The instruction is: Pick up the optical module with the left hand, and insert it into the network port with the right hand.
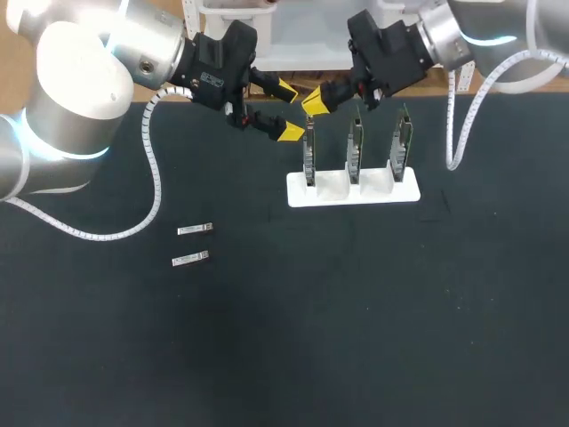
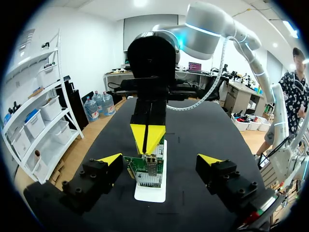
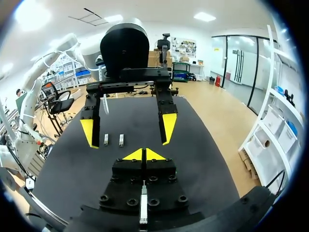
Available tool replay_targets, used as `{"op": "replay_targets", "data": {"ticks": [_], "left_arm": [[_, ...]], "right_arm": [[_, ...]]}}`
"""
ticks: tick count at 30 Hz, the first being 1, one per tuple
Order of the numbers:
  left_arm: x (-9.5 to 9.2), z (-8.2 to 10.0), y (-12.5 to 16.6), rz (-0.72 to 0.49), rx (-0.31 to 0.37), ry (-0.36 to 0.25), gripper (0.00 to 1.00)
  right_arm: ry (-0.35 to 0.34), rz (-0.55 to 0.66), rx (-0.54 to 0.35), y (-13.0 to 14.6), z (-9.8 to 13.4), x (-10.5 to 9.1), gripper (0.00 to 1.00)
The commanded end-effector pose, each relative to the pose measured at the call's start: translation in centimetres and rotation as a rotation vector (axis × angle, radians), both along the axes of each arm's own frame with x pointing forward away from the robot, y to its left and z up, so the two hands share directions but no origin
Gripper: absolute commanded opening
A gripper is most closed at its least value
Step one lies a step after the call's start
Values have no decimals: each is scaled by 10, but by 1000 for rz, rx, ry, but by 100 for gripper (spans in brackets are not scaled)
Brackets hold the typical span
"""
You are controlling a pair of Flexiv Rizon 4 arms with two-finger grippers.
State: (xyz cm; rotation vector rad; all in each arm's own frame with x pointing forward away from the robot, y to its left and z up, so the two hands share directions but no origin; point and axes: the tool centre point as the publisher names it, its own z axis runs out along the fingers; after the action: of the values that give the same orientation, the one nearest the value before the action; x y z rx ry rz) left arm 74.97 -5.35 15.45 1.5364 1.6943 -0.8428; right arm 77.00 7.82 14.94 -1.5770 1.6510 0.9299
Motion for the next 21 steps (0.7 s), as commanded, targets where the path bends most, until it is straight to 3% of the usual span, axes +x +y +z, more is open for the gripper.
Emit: {"op": "replay_targets", "data": {"ticks": [1, 21], "left_arm": [[2, 1, -1, -1, 6, 3, 100], [2, 1, -1, -1, 6, 3, 100]], "right_arm": [[5, 4, -4, 3, -2, 6, 0], [27, 9, -29, 2, -12, 6, 0]]}}
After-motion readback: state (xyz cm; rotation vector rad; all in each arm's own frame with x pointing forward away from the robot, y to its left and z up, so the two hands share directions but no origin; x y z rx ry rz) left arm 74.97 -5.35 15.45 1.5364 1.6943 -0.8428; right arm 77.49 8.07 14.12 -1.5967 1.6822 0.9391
